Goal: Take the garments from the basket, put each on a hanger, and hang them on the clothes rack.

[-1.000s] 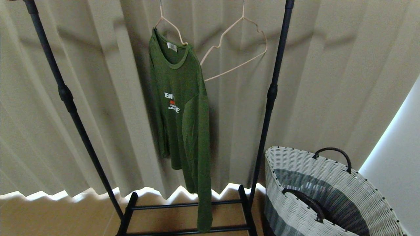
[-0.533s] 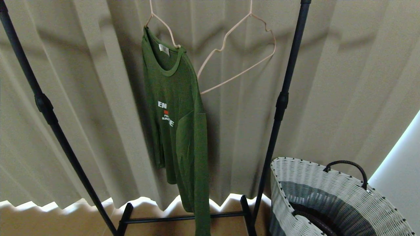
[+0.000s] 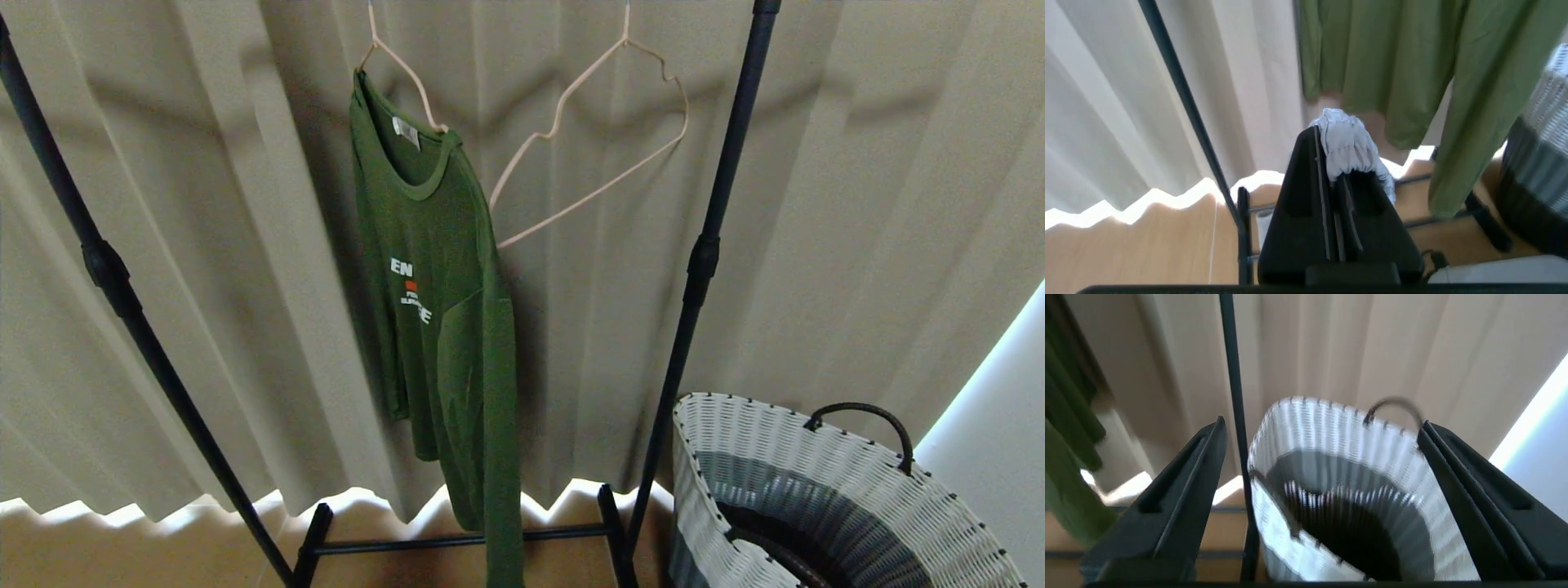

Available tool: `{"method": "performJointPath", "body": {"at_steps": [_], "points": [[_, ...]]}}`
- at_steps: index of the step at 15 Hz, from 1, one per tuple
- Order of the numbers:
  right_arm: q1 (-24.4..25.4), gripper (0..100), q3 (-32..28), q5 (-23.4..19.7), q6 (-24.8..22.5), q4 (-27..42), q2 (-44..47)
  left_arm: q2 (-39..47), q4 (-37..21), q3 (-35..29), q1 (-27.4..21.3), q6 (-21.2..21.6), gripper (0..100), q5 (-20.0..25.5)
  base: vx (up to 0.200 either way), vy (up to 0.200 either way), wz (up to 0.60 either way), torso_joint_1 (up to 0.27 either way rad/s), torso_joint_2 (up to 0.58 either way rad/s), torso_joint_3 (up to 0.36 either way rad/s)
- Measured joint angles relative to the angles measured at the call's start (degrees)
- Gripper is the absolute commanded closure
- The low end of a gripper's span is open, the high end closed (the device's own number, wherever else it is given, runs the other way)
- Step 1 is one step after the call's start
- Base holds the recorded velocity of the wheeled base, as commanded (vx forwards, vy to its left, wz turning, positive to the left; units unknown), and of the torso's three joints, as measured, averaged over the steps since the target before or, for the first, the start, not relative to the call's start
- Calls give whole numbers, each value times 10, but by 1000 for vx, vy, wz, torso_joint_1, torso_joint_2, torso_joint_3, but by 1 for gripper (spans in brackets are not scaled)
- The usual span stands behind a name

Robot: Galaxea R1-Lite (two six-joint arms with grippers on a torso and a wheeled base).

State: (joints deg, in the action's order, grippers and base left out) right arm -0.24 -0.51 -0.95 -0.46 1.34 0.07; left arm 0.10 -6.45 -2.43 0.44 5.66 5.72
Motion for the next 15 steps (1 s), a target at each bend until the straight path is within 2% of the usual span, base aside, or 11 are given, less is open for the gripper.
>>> {"method": "performJointPath", "body": {"at_steps": [6, 15], "points": [[0, 0, 0, 0, 4, 0, 0, 0, 1, 0, 0, 0, 100, 0, 0, 0, 0, 97, -469, -345], [0, 0, 0, 0, 5, 0, 0, 0, 1, -1, 0, 14, 100, 4, 0, 0, 0, 167, -478, -318]]}}
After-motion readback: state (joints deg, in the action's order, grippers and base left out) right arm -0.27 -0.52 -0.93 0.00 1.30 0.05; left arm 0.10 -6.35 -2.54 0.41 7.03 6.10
